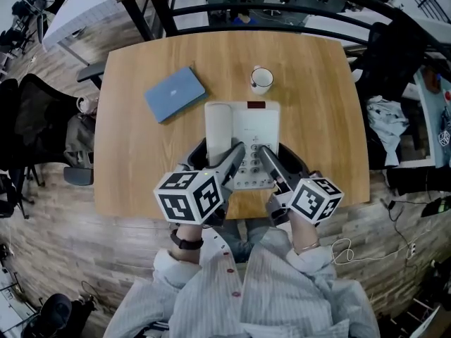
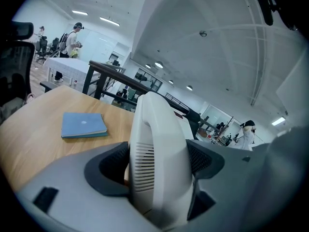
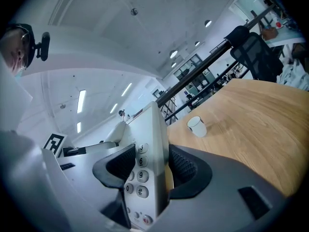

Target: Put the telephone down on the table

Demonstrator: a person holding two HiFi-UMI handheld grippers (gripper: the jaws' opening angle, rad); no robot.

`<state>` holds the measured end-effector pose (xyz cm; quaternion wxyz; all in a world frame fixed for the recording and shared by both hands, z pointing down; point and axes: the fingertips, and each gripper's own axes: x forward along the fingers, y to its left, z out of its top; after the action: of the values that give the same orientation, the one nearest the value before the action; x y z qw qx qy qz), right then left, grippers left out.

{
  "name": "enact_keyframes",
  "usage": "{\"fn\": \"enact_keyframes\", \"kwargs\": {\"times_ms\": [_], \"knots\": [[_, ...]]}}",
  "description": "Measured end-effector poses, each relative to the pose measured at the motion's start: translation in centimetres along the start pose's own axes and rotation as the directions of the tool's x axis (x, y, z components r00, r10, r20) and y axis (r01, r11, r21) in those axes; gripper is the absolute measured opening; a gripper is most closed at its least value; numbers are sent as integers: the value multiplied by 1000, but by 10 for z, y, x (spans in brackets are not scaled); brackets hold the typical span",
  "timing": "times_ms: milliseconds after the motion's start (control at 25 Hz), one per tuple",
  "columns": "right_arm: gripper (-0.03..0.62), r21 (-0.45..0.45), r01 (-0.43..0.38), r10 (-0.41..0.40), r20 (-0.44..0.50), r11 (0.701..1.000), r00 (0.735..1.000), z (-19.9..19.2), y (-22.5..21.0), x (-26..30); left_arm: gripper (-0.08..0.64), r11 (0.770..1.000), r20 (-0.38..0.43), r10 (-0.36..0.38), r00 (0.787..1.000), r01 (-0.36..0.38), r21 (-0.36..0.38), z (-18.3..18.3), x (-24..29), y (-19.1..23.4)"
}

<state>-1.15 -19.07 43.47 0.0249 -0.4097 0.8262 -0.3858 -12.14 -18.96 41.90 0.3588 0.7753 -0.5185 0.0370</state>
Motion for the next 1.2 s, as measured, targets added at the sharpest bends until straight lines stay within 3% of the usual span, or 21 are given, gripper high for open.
{"fn": "enact_keyframes", "kwargs": {"times_ms": [1200], "knots": [[232, 134, 88, -62, -188, 987, 980, -69, -122, 34, 376, 986, -184, 79, 980, -103, -128, -97, 96, 50]]}}
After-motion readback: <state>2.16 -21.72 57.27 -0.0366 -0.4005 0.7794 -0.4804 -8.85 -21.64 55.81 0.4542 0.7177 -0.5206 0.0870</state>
